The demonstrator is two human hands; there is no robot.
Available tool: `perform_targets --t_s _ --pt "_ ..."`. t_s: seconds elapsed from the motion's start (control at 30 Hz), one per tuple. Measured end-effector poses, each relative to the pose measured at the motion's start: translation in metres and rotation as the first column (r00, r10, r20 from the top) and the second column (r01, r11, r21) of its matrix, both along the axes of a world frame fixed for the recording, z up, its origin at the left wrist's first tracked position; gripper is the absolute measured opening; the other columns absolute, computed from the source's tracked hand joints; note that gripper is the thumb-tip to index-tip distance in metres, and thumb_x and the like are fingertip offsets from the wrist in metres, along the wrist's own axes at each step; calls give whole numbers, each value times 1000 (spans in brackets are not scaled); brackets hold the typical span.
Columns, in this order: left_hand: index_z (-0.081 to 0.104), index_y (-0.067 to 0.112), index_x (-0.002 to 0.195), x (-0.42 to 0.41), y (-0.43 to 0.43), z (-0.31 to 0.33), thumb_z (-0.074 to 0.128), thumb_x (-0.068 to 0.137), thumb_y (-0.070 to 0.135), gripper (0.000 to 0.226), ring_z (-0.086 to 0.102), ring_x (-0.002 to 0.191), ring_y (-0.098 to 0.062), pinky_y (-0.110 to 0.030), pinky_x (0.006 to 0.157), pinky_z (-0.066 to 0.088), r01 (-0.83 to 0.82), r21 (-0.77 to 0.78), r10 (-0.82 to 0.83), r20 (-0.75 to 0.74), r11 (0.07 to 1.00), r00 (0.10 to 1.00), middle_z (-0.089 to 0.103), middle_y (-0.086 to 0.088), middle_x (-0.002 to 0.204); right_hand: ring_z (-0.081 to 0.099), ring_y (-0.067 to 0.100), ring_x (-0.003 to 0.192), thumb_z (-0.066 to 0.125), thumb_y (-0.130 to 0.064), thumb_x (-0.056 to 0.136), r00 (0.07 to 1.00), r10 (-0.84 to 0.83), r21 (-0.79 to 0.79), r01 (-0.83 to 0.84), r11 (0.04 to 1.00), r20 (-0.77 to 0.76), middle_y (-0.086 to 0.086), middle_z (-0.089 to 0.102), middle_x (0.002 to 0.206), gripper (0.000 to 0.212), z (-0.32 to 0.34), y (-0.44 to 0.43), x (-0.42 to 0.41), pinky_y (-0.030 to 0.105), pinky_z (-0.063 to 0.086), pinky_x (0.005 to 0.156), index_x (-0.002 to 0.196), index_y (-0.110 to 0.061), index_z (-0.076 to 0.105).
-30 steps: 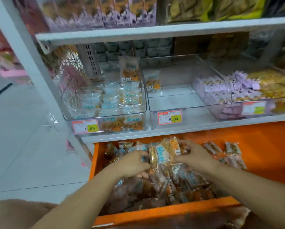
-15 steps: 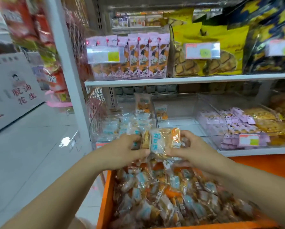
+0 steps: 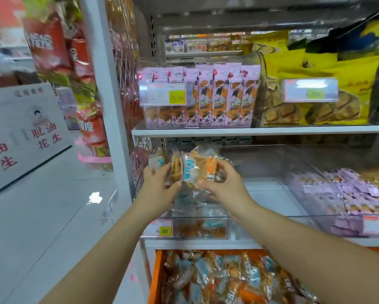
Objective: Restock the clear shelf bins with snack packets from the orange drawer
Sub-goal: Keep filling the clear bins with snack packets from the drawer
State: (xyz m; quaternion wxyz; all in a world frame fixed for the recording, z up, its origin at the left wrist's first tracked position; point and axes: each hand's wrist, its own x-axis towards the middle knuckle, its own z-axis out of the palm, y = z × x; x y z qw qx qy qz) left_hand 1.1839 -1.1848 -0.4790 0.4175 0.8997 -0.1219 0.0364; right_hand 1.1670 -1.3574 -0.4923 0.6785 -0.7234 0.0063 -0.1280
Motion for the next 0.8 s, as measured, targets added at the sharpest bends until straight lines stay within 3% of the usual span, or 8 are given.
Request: perform_targets --t_s 0.13,0.33,0.43,0.53,0.6,0.67,0.73,0.8 --pt "31 29 147 29 3 -7 57 93 22 60 45 129 -26 -30 110 31 -27 22 27 25 999 999 14 -11 150 55 16 109 77 -10 76 999 -37 -26 37 999 -16 -10 55 112 57 -8 18 39 40 48 96 115 -36 45" --pt "10 32 152 68 12 -15 54 95 28 72 19 144 -29 -37 112 25 -84 74 82 30 994 996 -2 -10 158 62 19 100 64 -10 88 963 153 141 -124 982 -220 7 60 123 26 -21 40 90 37 55 83 108 -24 52" --pt "4 38 151 72 16 -29 57 94 28 79 12 146 -26 -38 112 26 -42 173 27 86 984 996 -5 -9 159 64 27 98 55 -32 94 859 261 17 -283 959 -440 8 53 136 24 -23 44 87 34 58 76 115 -23 46" --pt "-7 44 148 74 20 -35 54 94 28 83 29 140 -29 -39 100 41 -69 324 13 173 943 985 -2 -7 159 66 27 82 52 -41 94 833 231 -164 -354 921 -503 10 45 143 32 -16 36 87 30 57 71 121 -26 41" --pt "-22 49 141 72 21 -34 55 94 27 92 39 134 -29 -39 96 45 -66 357 -11 211 932 977 1 -8 159 67 21 69 52 -41 94 811 225 -210 -389 897 -541 14 56 129 39 -8 31 86 28 56 67 125 -18 44" --pt "-37 51 127 68 21 -34 57 93 28 103 51 123 -29 -40 92 49 -39 356 -48 233 934 971 8 -8 159 62 13 54 54 -41 94 819 192 -322 -412 852 -541 13 69 94 45 -1 26 83 21 53 54 125 -10 44" --pt "-44 48 122 63 22 -36 59 92 31 109 59 111 -26 -40 88 51 -19 346 -57 209 938 976 14 -7 159 57 5 45 58 -37 92 879 136 -474 -371 799 -457 2 69 69 53 4 20 80 17 45 45 130 -2 44" --pt "-41 43 131 57 22 -37 59 92 32 108 64 99 -23 -39 84 52 -17 336 -48 187 942 981 24 -7 156 55 4 46 62 -34 90 941 83 -562 -265 784 -328 1 67 67 42 12 11 73 18 43 51 117 -2 58"
